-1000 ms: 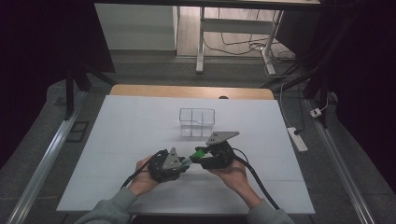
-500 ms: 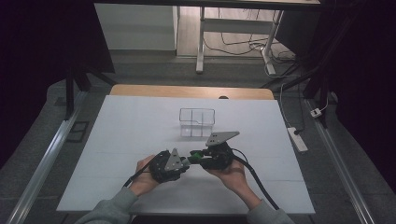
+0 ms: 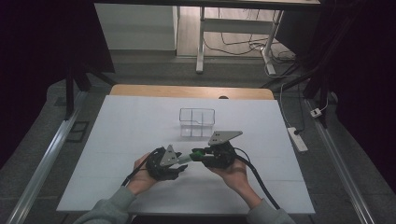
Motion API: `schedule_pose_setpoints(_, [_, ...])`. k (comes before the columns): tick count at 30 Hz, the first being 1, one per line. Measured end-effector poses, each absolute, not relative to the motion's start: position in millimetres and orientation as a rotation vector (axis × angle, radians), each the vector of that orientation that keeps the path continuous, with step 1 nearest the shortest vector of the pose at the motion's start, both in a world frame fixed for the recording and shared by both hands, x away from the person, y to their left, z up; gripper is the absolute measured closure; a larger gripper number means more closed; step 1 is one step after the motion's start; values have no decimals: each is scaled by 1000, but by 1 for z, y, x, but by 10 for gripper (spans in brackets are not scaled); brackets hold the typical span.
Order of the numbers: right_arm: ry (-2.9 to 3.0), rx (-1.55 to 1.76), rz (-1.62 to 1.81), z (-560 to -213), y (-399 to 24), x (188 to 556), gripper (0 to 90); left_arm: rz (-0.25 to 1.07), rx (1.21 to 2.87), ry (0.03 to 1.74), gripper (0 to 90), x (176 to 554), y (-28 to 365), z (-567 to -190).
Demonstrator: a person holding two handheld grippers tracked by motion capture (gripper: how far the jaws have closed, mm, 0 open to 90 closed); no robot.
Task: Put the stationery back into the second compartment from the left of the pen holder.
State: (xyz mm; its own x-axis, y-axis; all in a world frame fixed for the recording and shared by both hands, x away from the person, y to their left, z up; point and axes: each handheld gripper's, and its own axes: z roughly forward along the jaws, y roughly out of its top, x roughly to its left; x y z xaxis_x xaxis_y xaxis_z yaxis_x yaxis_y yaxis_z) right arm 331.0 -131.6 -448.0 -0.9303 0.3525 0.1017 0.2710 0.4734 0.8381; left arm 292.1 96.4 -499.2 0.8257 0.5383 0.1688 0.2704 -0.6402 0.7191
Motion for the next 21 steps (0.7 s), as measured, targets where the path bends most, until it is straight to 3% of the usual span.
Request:
schedule_pose_setpoints(6, [2580, 559, 1468, -440, -139, 332, 734, 475, 2294, 613, 390, 288, 108, -498])
schedule_pose_setpoints(21, [2424, 602, 1525, -411, -158, 344, 734, 490, 2175, 886, 361, 264, 204, -504])
